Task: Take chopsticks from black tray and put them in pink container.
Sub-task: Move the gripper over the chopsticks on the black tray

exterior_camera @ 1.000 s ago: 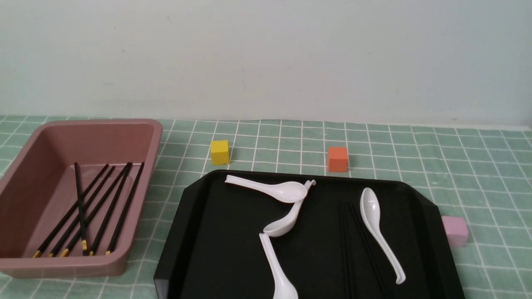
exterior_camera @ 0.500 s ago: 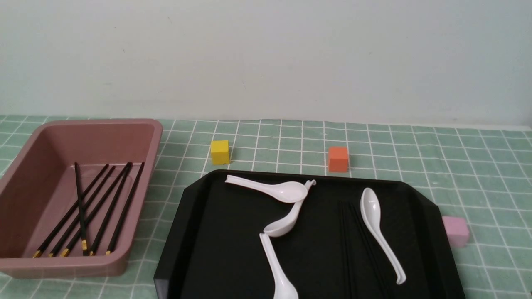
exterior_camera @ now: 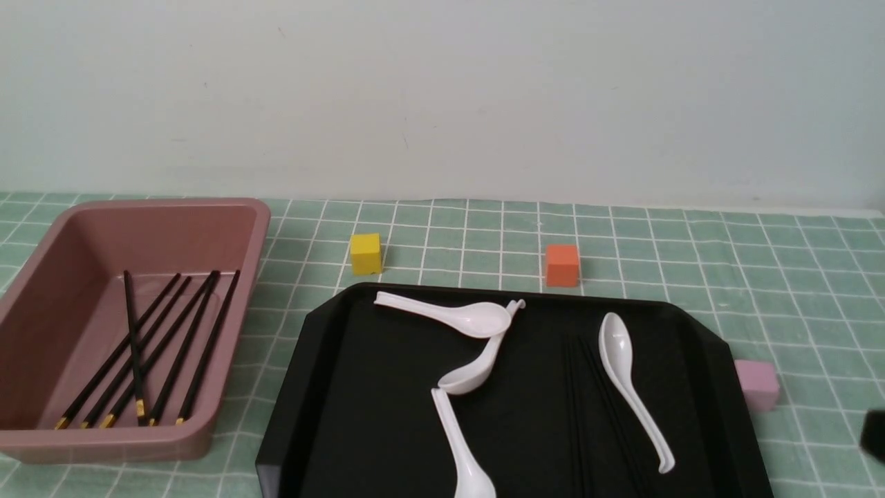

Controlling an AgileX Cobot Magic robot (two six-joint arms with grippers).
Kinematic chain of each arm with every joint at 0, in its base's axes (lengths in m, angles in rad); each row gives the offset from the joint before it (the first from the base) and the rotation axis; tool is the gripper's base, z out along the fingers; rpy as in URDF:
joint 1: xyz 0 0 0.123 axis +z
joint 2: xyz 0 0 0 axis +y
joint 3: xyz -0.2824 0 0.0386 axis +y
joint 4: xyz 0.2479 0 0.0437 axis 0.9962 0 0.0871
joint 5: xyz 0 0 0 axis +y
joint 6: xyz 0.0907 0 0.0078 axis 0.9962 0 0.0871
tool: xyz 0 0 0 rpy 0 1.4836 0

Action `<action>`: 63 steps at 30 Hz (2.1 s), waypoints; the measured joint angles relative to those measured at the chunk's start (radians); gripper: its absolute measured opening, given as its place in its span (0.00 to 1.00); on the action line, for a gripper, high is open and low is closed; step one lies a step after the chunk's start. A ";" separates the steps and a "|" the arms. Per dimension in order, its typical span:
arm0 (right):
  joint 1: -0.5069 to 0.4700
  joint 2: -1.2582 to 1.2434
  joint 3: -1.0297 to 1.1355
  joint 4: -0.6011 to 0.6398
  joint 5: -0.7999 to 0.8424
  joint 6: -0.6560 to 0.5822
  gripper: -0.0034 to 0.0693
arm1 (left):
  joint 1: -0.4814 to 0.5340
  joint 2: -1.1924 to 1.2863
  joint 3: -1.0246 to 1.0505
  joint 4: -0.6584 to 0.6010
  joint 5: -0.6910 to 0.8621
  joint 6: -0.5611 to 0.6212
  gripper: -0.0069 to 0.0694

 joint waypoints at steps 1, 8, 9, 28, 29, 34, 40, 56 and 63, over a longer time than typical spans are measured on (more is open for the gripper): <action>0.000 0.103 -0.029 -0.014 0.079 -0.001 0.06 | 0.000 0.000 0.000 0.000 0.000 0.000 0.40; 0.030 0.478 -0.076 0.055 0.199 -0.156 0.19 | 0.000 0.000 0.000 0.000 0.000 0.000 0.40; 0.054 0.548 -0.077 0.074 0.174 -0.184 0.24 | 0.000 0.000 0.000 0.000 0.000 0.000 0.40; 0.492 1.059 -0.358 -0.402 -0.111 0.575 0.44 | 0.000 0.000 0.000 0.000 0.000 0.000 0.40; 0.498 1.078 -0.366 -0.416 -0.116 0.598 0.45 | 0.000 0.000 0.000 0.000 0.000 0.000 0.40; 0.502 1.173 -0.389 -0.441 -0.150 0.658 0.45 | 0.000 0.000 0.000 0.000 0.000 0.000 0.40; 0.502 1.233 -0.405 -0.449 -0.158 0.674 0.45 | 0.000 0.000 0.000 0.000 0.000 0.000 0.40; 0.502 1.239 -0.423 -0.436 -0.124 0.551 0.24 | 0.000 0.000 0.000 0.000 0.000 0.000 0.40; 0.502 1.159 -0.516 -0.392 0.078 0.446 0.24 | 0.000 0.000 0.000 0.000 0.000 0.000 0.40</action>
